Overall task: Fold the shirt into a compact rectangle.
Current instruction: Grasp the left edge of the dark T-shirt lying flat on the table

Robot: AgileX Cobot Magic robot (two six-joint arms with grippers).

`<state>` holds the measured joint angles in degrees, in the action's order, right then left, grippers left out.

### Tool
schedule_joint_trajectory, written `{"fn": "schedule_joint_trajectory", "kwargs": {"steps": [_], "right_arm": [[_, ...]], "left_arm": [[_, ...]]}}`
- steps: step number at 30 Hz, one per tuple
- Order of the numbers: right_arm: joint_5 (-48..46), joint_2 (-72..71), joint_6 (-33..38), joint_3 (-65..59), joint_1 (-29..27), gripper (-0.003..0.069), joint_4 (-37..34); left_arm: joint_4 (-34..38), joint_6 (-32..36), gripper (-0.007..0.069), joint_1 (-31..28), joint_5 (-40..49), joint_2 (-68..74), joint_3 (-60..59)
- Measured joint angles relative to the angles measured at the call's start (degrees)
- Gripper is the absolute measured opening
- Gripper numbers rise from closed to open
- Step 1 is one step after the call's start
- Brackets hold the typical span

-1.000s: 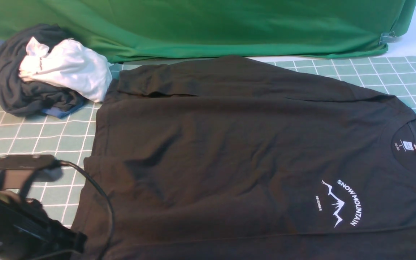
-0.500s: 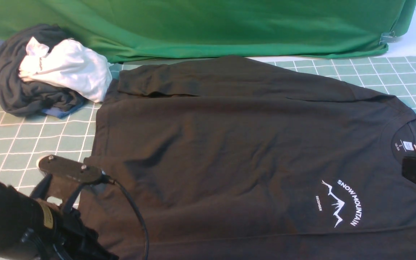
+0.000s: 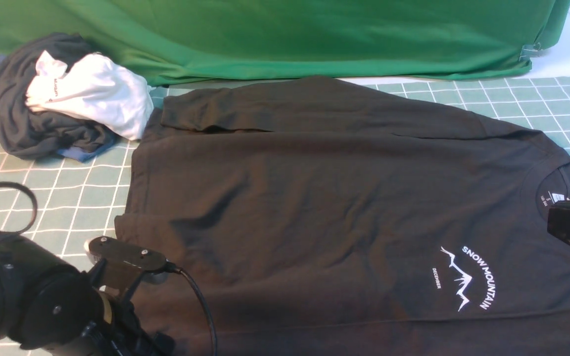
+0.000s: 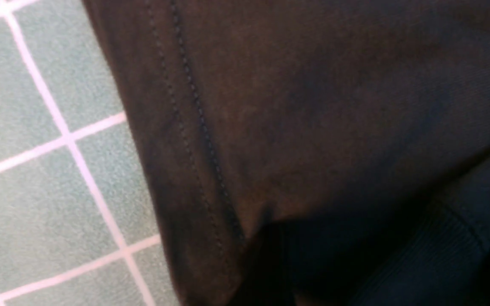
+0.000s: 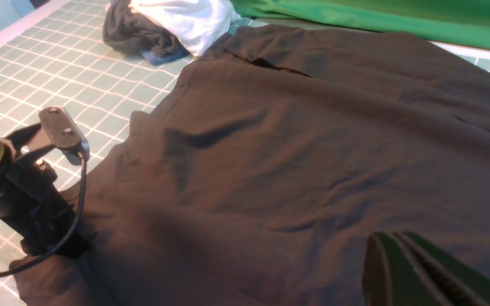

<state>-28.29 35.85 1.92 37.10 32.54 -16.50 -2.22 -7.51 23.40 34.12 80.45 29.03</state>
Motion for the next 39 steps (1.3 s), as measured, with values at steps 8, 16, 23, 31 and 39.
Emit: {"fn": "schedule_joint_trajectory", "kwargs": {"steps": [8, 16, 23, 31, 39], "right_arm": [[0.1, 0.0, 0.0, 0.0, 0.0, 0.0009, 0.0], [0.1, 0.0, 0.0, 0.0, 0.0, 0.0014, 0.0], [0.1, 0.0, 0.0, 0.0, 0.0, 0.0019, 0.0], [-0.1, 0.0, 0.0, -0.1, 0.0, 0.0029, 0.0], [-0.1, 0.0, 0.0, -0.1, 0.0, 0.0034, 0.0]], "left_arm": [[1.6, -0.1, 0.0329, 0.1, 4.6, -0.2, 1.5], [3.1, 0.0, 0.0046, 0.1, 11.8, -3.5, 4.0], [7.2, 0.0, 0.0046, 0.1, 15.3, -5.4, 4.4], [7.2, -0.3, 0.0163, 0.1, 18.2, -5.4, 4.4], [7.1, -1.1, 0.0344, 0.1, 18.2, -5.4, 4.4]]}}
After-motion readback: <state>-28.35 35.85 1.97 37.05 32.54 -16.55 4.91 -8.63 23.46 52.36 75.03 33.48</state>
